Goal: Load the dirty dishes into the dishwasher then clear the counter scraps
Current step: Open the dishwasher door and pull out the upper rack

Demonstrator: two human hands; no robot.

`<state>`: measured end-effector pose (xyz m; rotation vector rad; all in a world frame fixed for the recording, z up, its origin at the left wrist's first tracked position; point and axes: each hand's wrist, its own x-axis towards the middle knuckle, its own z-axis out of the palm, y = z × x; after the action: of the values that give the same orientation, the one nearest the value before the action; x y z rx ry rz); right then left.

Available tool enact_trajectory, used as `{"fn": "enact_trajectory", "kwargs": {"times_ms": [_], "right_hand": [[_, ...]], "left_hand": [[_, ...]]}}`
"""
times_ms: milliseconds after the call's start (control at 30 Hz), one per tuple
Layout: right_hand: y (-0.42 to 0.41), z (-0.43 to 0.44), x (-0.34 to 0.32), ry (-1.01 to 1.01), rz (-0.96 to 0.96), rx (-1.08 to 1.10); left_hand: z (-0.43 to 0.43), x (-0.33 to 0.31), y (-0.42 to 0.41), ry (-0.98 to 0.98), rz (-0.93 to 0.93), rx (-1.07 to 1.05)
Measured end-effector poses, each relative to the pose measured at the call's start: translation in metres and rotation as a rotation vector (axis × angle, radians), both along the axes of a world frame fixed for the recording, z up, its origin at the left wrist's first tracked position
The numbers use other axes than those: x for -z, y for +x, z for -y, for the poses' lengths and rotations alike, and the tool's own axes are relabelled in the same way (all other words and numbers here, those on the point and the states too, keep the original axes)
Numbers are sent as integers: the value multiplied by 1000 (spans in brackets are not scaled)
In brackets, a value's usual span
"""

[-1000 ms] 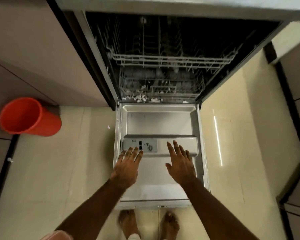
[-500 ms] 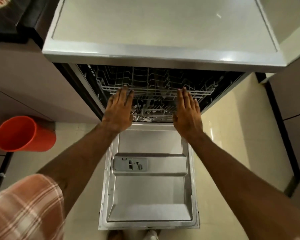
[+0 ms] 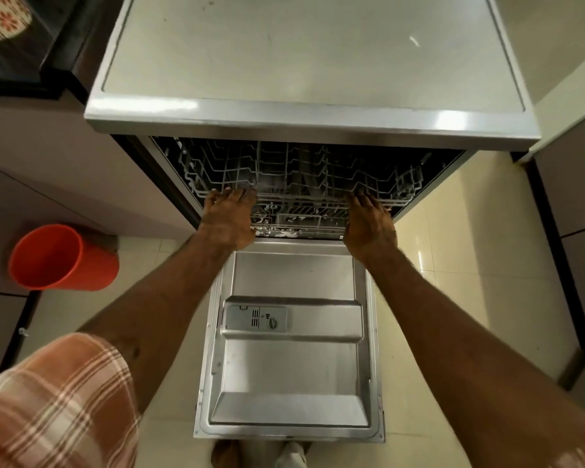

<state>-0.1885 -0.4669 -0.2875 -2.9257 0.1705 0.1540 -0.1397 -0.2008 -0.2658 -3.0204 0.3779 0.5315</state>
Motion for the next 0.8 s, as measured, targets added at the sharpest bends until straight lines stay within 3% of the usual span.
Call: {"fn": "enact_trajectory", "kwargs": {"times_ms": [400,800], "right_hand": [[-168,-32,-12,3,-179,25],[-276,-51,-28,56,-256,83]], "left_hand": [[-43,-11,-147,9,-224,82],[-54,-32,-248,37,-379,138]]}}
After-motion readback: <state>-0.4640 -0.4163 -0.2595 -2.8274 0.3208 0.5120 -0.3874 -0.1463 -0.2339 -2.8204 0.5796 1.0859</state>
